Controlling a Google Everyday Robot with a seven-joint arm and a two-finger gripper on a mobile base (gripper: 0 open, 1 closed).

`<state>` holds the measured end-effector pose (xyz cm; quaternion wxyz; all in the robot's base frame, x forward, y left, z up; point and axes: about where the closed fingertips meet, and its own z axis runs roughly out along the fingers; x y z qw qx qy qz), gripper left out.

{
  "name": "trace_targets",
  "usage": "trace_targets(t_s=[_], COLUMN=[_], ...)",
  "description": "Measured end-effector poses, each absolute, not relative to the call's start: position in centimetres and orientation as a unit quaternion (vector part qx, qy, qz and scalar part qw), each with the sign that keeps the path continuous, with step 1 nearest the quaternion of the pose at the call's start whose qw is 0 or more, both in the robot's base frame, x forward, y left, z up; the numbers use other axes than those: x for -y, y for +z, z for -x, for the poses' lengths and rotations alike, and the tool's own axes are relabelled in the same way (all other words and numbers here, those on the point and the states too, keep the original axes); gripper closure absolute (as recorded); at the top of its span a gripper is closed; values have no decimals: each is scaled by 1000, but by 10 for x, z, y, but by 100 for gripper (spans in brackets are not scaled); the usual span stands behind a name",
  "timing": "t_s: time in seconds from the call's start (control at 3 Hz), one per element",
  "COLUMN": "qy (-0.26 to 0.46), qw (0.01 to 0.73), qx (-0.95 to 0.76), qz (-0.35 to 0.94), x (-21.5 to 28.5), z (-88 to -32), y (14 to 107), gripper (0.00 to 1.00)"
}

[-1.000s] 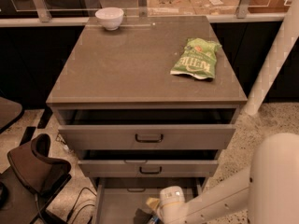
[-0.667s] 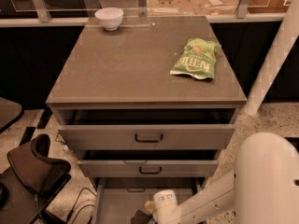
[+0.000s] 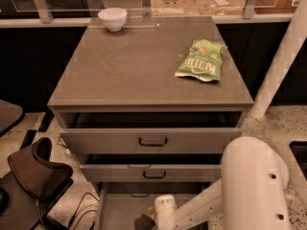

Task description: Pick redbull can from bottom drawer and place on counter

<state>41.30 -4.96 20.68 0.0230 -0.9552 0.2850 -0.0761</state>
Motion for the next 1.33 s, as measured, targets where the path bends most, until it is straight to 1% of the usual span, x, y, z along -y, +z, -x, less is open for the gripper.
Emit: trace_targets(t_s=[0.33, 0.67, 1.0, 1.33], qy=[-47, -1, 34, 50], qw=[30, 42, 49, 58], qx=[-276, -270, -269, -268], qz=[960, 962, 961, 960], x=[45, 37, 32, 27], z=[-426, -426, -416, -405], y=[185, 167, 156, 151], gripper=[0, 0, 0, 0])
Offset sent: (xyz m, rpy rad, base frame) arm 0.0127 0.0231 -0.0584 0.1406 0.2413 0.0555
